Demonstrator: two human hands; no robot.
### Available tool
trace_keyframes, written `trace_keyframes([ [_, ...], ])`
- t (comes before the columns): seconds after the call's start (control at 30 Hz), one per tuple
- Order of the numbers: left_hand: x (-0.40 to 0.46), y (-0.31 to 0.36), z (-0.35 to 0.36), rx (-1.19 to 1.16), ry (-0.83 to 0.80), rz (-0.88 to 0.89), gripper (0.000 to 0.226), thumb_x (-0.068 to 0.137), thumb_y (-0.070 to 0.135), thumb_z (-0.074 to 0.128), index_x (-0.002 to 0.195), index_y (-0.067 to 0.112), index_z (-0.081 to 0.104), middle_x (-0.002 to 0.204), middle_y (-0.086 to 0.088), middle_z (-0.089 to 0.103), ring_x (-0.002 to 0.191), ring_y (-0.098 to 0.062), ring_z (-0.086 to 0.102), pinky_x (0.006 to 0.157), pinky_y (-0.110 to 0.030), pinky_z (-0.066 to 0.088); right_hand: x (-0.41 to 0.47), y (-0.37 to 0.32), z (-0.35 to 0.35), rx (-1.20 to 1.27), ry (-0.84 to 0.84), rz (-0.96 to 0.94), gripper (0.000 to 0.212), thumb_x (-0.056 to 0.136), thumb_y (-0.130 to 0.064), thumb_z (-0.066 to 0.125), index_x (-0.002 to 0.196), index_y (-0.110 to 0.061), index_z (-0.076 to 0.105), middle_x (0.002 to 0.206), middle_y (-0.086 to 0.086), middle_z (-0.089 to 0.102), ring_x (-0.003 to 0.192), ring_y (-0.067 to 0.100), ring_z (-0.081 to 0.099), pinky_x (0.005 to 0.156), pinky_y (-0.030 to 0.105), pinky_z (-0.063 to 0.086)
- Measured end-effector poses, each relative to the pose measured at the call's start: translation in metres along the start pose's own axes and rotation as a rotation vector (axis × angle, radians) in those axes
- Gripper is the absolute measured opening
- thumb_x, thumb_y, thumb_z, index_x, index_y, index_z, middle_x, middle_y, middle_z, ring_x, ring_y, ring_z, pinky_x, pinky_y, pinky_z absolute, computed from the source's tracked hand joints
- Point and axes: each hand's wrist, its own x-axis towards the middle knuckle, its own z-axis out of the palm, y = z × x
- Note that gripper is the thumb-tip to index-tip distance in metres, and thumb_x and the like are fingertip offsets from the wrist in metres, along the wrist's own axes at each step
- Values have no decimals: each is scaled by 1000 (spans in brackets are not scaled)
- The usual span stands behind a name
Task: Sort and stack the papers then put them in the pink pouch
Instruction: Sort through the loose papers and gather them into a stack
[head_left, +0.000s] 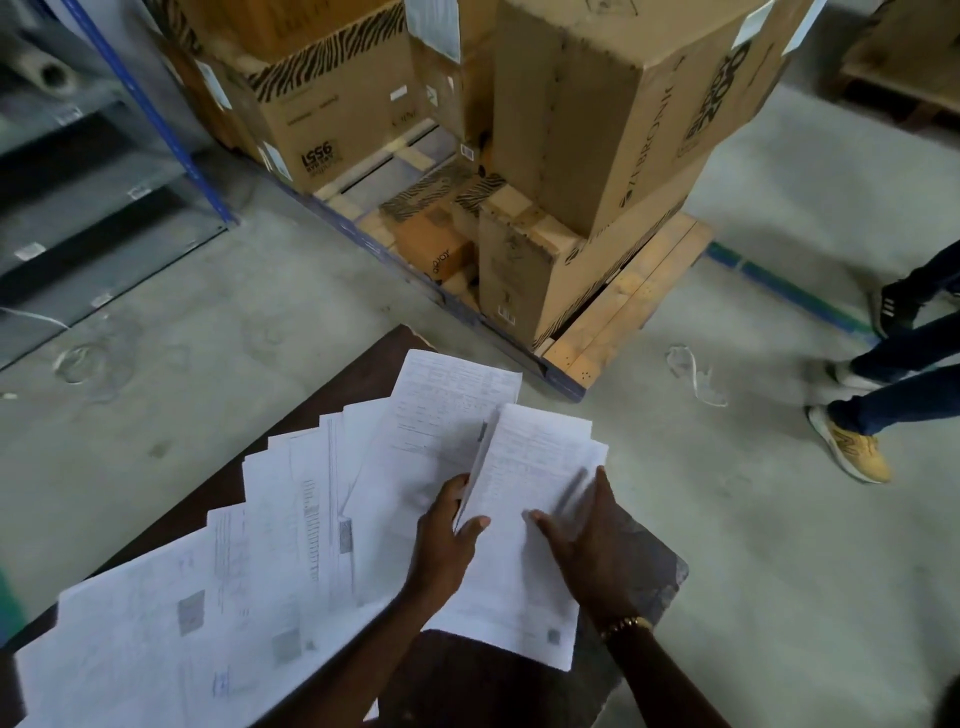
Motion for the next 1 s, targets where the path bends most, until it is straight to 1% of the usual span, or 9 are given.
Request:
trace_keyframes([
  [0.1,29,8,-24,-6,-52,7,46,92,18,73,125,40,49,121,25,59,110,1,59,84,-10,54,23,-22,-2,180,64,55,95,79,-47,90,152,-35,30,150,-17,50,132,12,55,107,47,55],
  [0.2,59,14,-44,-8,-85,-15,47,94,17,71,130,36,48,126,20,57,118,-4,56,90,-15,50,50,-35,-3,316,93,199,103,81,-36,89,162,-22,26,145,-2,58,120,17,62,102,46,56],
  [0.33,86,24,-55,47,-76,17,48,97,20,68,139,28,46,132,16,54,117,0,55,92,-15,48,78,-40,1,435,7,226,42,88,-16,85,126,-12,68,119,3,78,96,18,78,80,33,66],
  [0.47,112,18,-60,274,43,60,60,88,40,75,139,17,51,131,6,60,127,-24,59,91,-24,52,98,-43,18,196,62,155,20,88,-19,84,104,-16,71,103,-3,77,94,21,76,78,38,66],
  [0.57,137,14,-75,587,323,8,92,75,60,79,145,11,45,147,-12,50,136,-35,45,102,-50,49,116,-54,31,62,127,103,19,90,-21,81,100,-15,67,93,-4,68,92,24,69,64,21,47],
  [0.63,152,13,-85,678,317,-62,112,67,68,80,150,10,34,155,-17,39,143,-38,36,106,-56,45,125,-63,41,38,148,80,23,92,-21,80,107,-9,68,97,1,67,96,28,67,65,24,44],
  [0.77,165,11,-90,655,233,-88,120,64,70,81,153,9,29,160,-18,34,148,-37,31,111,-52,41,133,-72,62,68,103,136,41,93,-27,79,126,-9,64,124,8,70,112,30,67,93,44,58],
  [0.93,175,20,-89,459,206,-140,115,64,59,88,152,10,34,155,-13,43,144,-34,41,111,-49,44,140,-77,70,30,122,169,48,85,-27,86,124,-7,66,125,10,71,113,32,67,93,44,57],
  [1.0,177,19,-86,400,212,-154,101,62,54,91,140,10,46,135,-6,57,129,-28,54,102,-44,49,142,-79,70,54,113,198,46,84,-25,87,122,-7,68,120,7,70,108,28,66,88,38,56],
])
